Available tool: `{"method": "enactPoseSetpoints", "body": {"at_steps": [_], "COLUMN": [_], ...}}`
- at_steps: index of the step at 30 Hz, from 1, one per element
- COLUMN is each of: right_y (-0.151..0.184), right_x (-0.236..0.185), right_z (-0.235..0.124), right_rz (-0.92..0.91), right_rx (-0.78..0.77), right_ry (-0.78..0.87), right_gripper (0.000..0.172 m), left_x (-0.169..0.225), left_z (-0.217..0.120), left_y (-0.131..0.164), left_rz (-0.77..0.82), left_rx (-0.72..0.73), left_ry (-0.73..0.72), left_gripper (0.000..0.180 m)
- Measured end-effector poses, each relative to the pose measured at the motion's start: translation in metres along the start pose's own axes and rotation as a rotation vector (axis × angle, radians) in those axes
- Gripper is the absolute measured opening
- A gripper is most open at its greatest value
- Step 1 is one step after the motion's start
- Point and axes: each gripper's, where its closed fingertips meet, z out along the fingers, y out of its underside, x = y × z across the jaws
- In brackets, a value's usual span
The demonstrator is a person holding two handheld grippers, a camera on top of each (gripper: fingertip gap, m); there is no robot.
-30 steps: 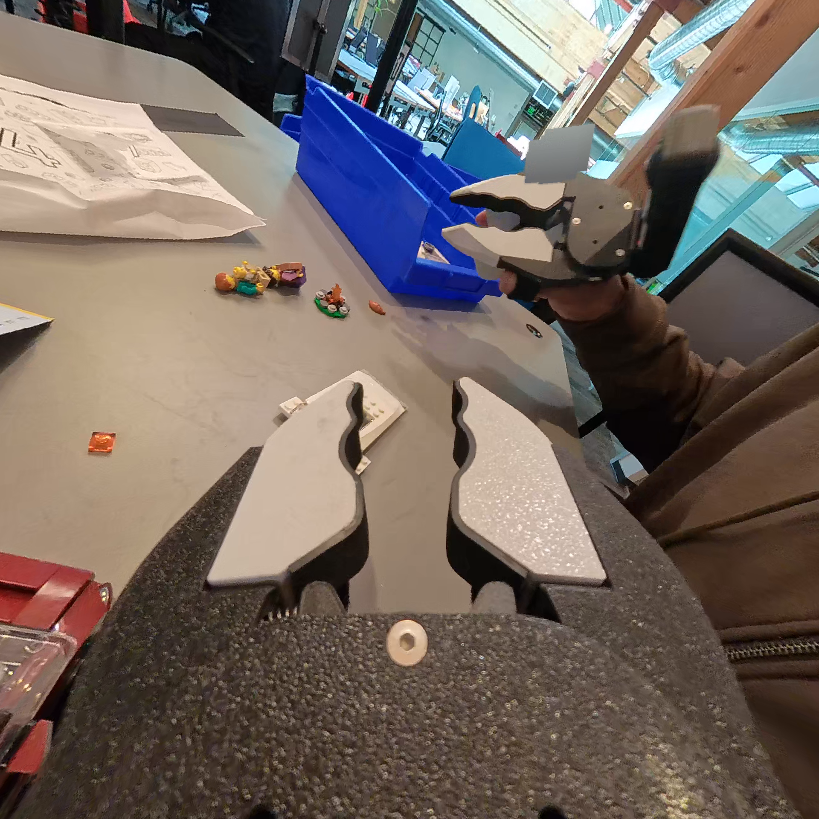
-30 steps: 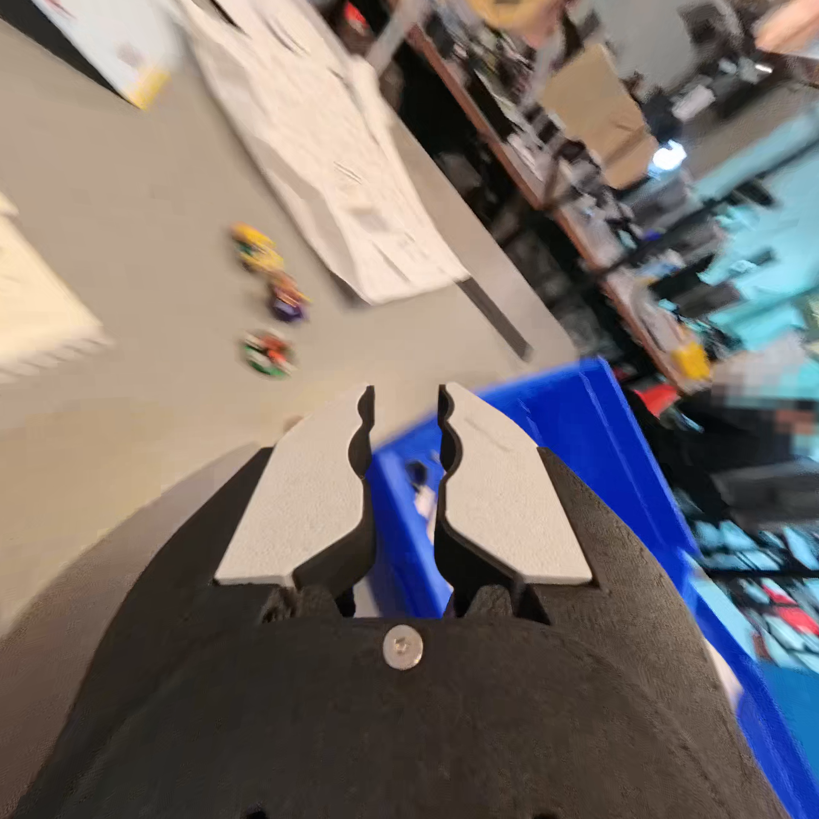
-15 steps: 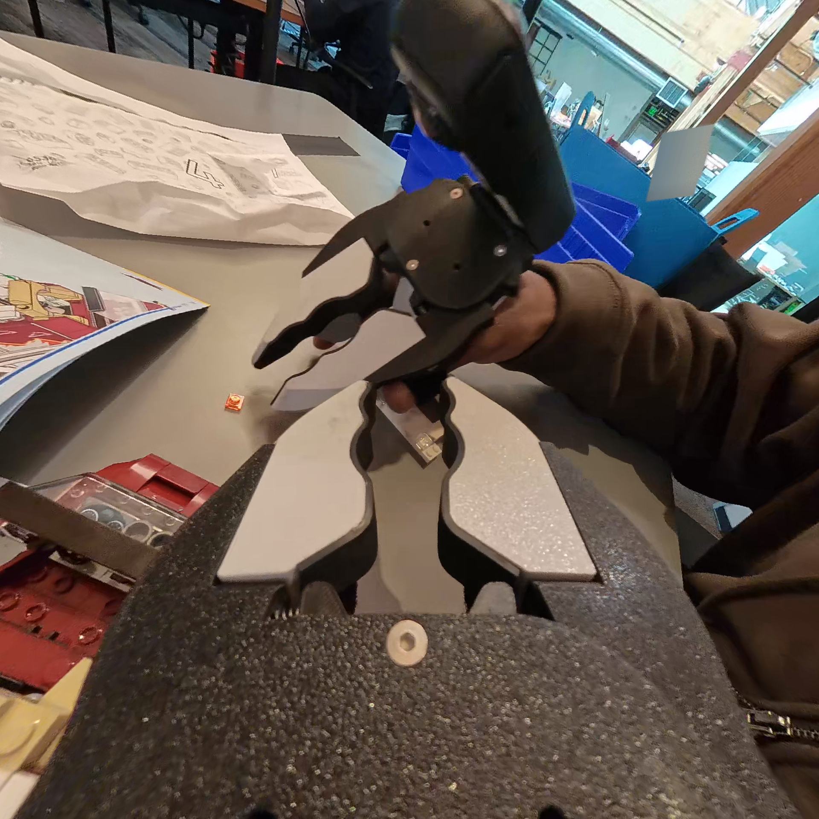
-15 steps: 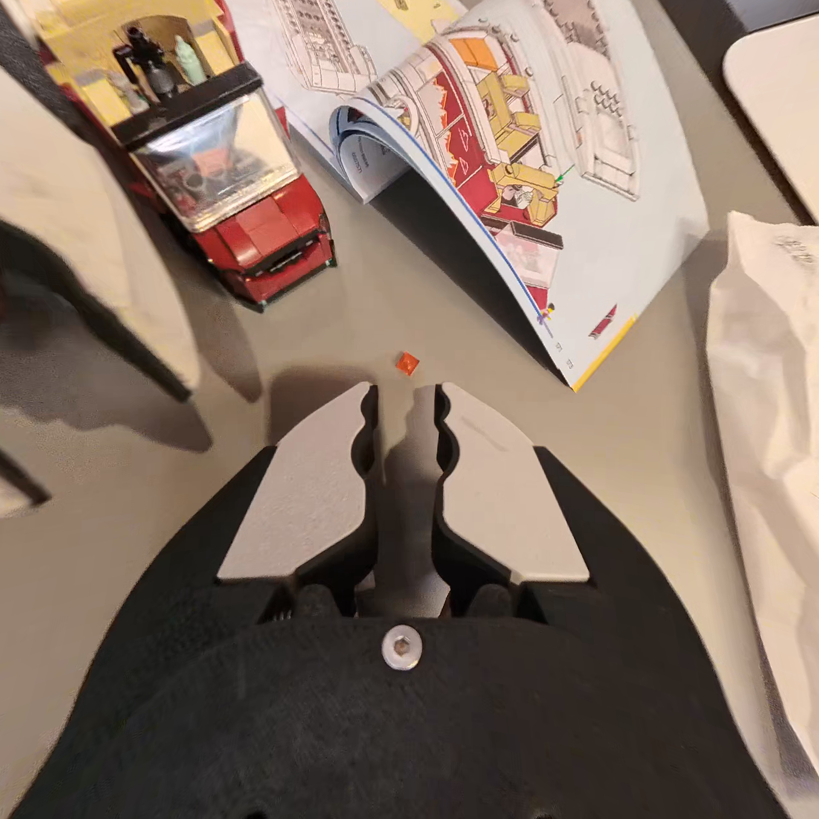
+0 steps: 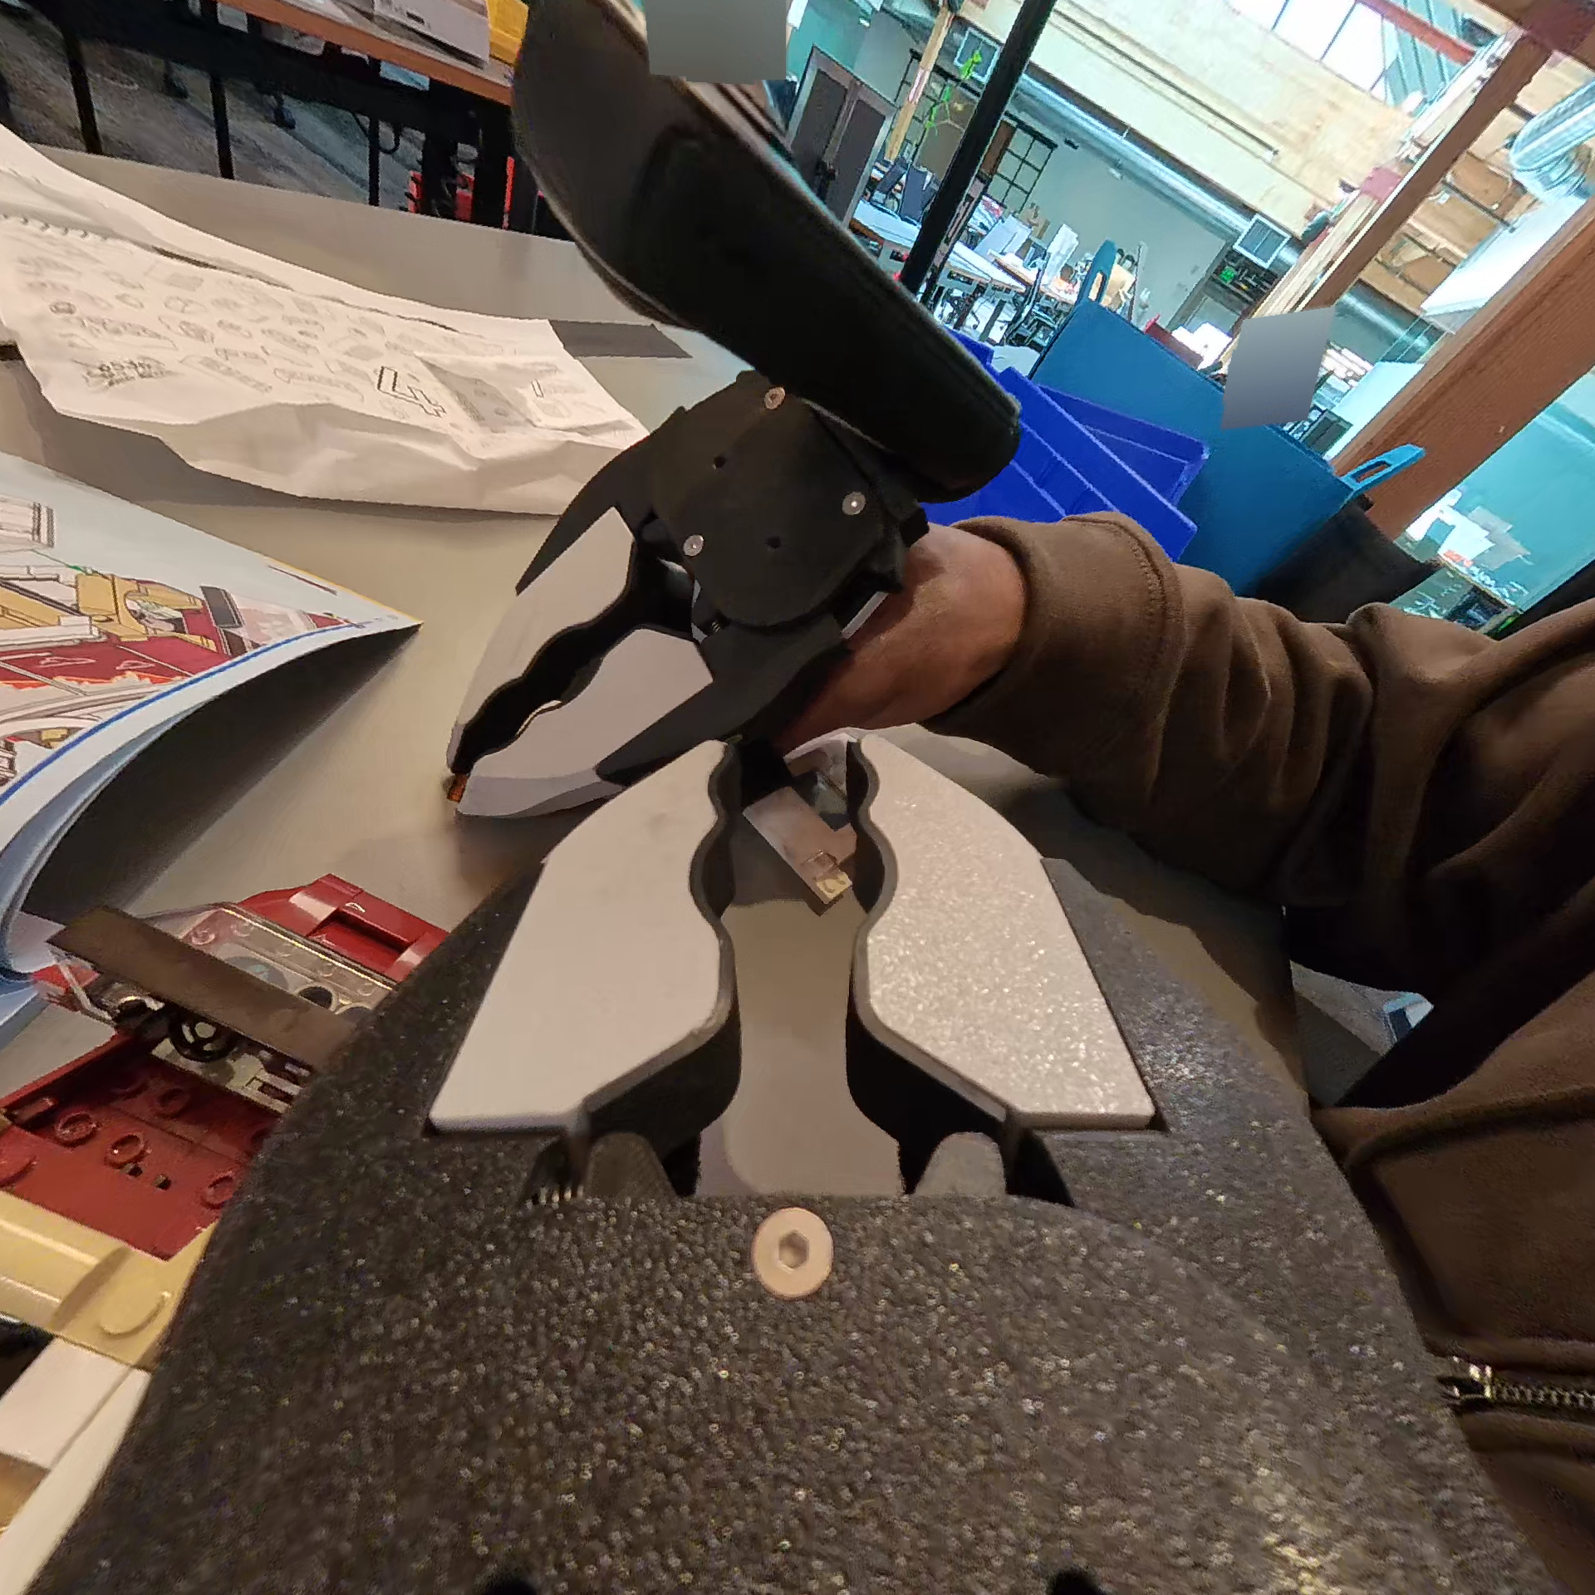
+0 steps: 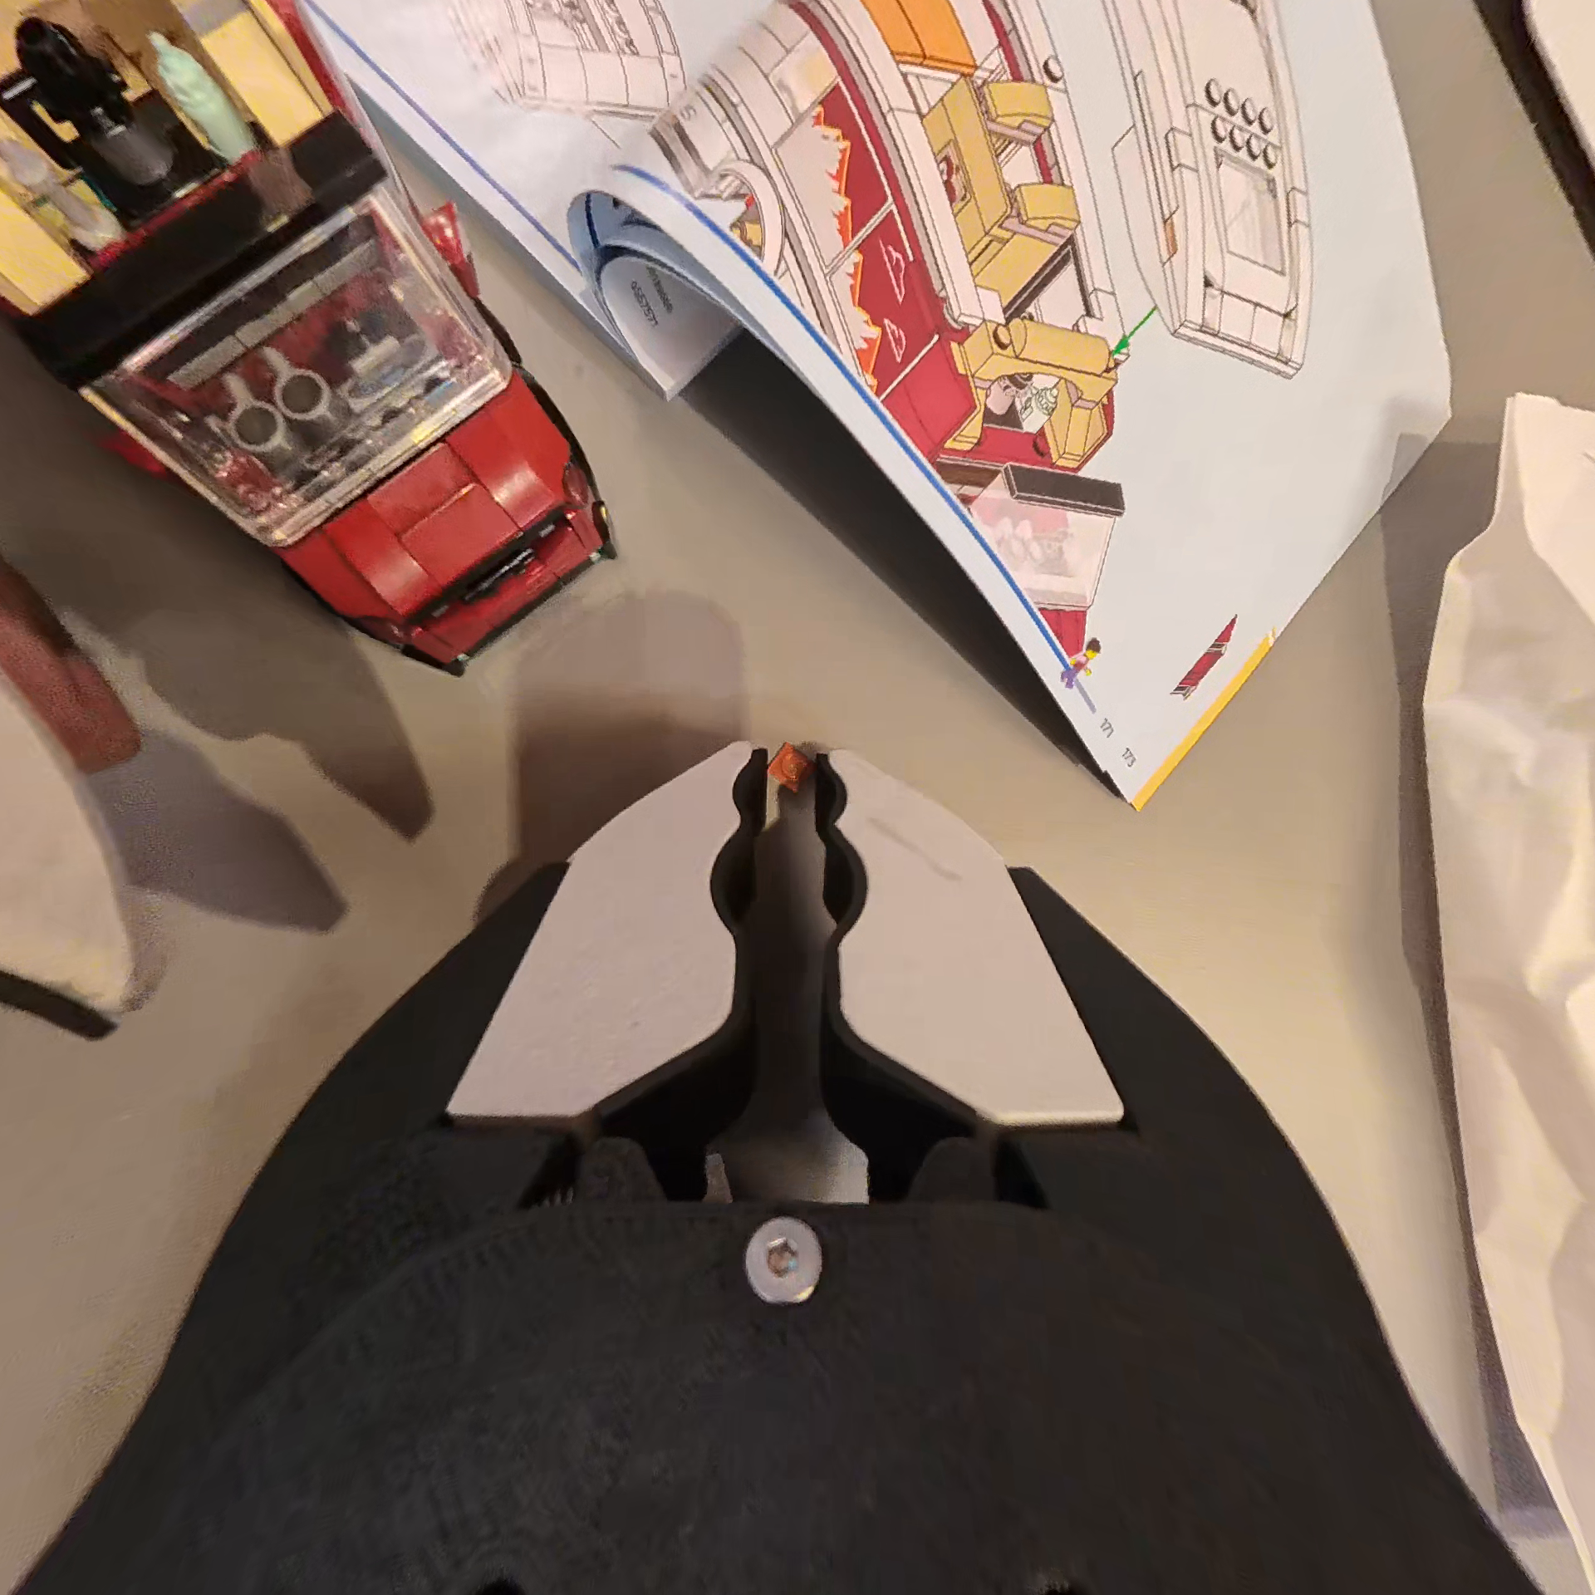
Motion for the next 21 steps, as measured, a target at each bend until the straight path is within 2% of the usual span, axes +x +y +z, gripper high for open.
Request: {"method": "enactPoseSetpoints", "body": {"at_steps": [9, 12, 16, 19, 21], "right_y": [0.002, 0.005, 0.014, 0.037, 0.071], "right_x": [0.001, 0.001, 0.011, 0.043, 0.077], "right_z": [-0.001, -0.015, -0.076, -0.154, -0.213], "right_rz": [0.006, 0.005, 0.024, 0.103, 0.179], "right_rx": [0.0, 0.042, 0.136, 0.209, 0.202], "right_ry": [0.002, 0.02, 0.15, 0.358, 0.549], "right_gripper": [0.008, 0.008, 0.007, 0.007, 0.007], "left_x": [-0.001, -0.001, 0.0, 0.001, 0.002], "left_z": [-0.001, -0.001, -0.001, -0.001, 0.0], "left_y": [-0.002, -0.003, -0.003, -0.002, -0.002], "left_rz": [-0.015, -0.014, -0.012, -0.01, -0.007], "left_rx": [0.018, 0.022, 0.02, 0.014, 0.014], "left_ry": [0.008, 0.01, 0.015, 0.021, 0.022], "left_gripper": [0.022, 0.022, 0.022, 0.022, 0.022]}}
